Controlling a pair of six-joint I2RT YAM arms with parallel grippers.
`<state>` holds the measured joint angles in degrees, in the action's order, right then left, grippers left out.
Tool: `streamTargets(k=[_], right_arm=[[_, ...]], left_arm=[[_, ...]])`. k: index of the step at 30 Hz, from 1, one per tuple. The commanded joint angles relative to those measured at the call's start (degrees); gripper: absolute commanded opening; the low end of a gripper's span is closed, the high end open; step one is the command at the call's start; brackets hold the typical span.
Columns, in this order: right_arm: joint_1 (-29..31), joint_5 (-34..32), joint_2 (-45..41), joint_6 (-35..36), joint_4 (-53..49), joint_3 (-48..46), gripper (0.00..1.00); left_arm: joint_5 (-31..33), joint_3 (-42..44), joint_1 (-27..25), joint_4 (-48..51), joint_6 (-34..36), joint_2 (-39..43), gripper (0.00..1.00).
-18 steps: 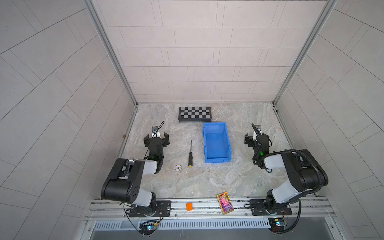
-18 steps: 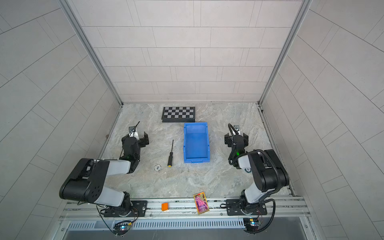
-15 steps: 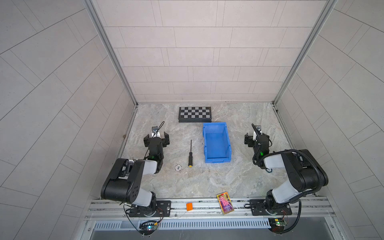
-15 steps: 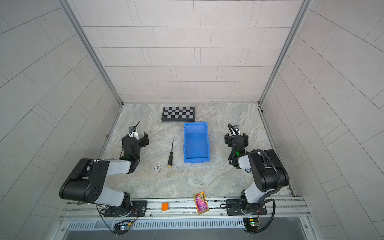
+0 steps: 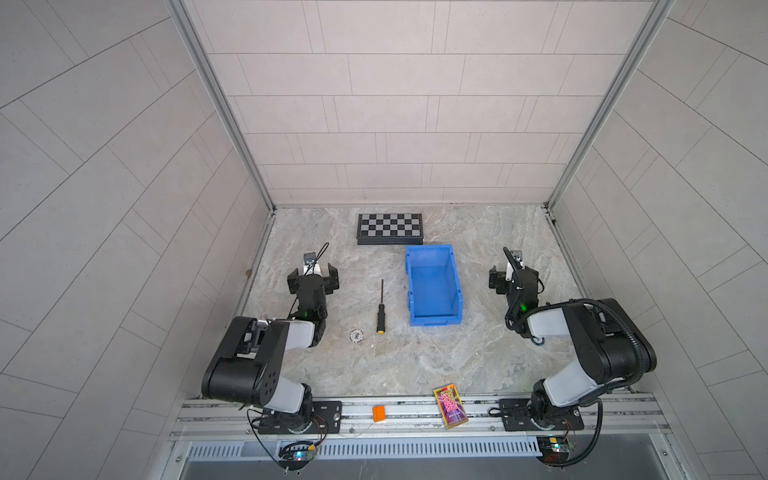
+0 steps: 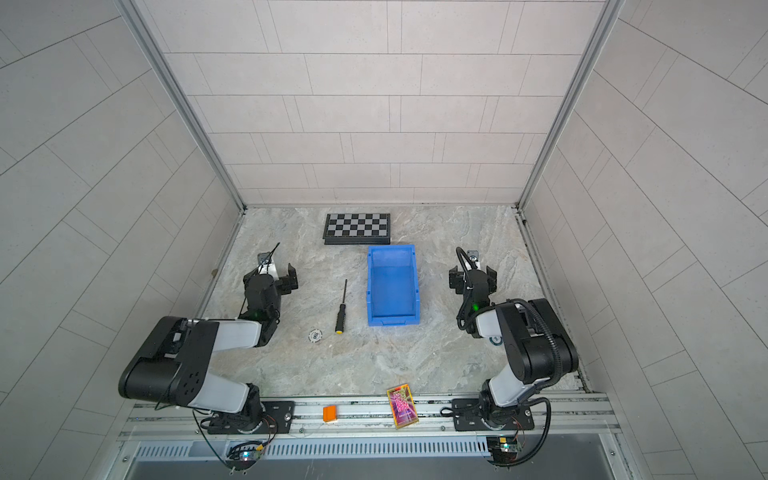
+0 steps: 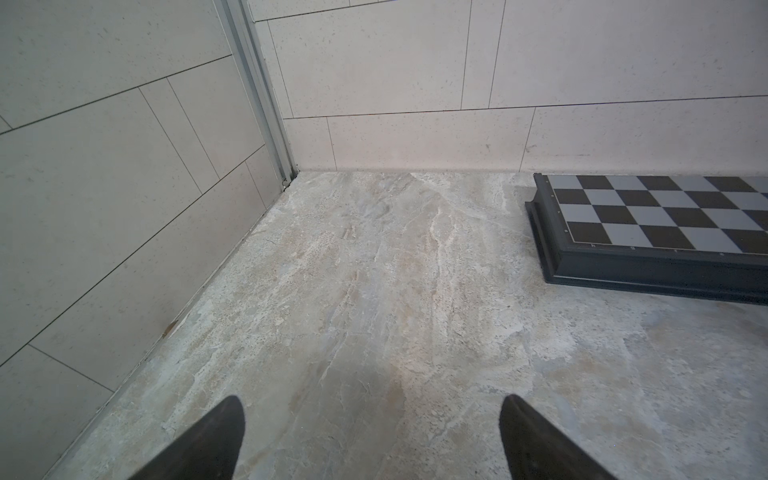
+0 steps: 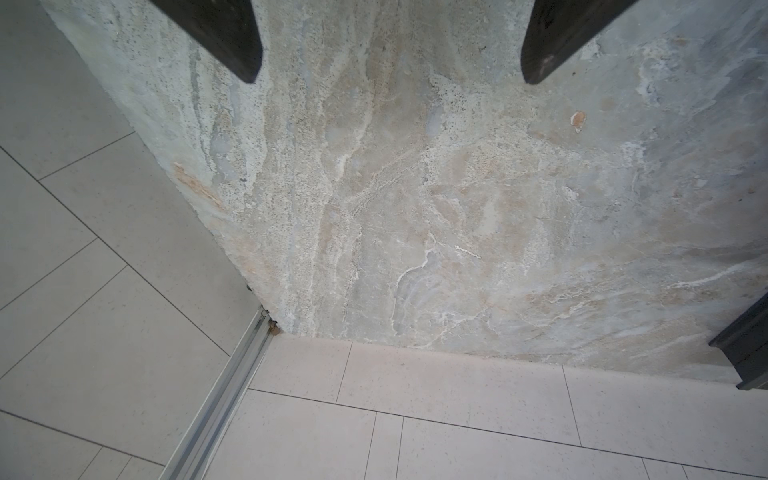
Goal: Put the screwdriver in the bin
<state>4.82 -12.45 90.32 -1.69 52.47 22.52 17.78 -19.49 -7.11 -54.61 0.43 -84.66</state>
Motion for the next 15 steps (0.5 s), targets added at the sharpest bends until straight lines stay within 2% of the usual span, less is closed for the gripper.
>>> streamTargets(k=[1,12,15], right_arm=[[-0.02,0.05,0.27,0.59,0.68,-0.46,0.99],[-0.15,0.05,0.28,0.44,0.44,-0.32,0.99],[-0.17,0.25,0.29,0.28,0.29,-0.29,0.99]], left_arm=[[-0.14,-0.47,0.51,-1.11,-0.34,0.62,1.00],[0.92,0.45,1.04,-1.68,-0.27,1.42,0.99],[0.69,-0.55,1.05,1.88,-0.35,3.46,0.99]])
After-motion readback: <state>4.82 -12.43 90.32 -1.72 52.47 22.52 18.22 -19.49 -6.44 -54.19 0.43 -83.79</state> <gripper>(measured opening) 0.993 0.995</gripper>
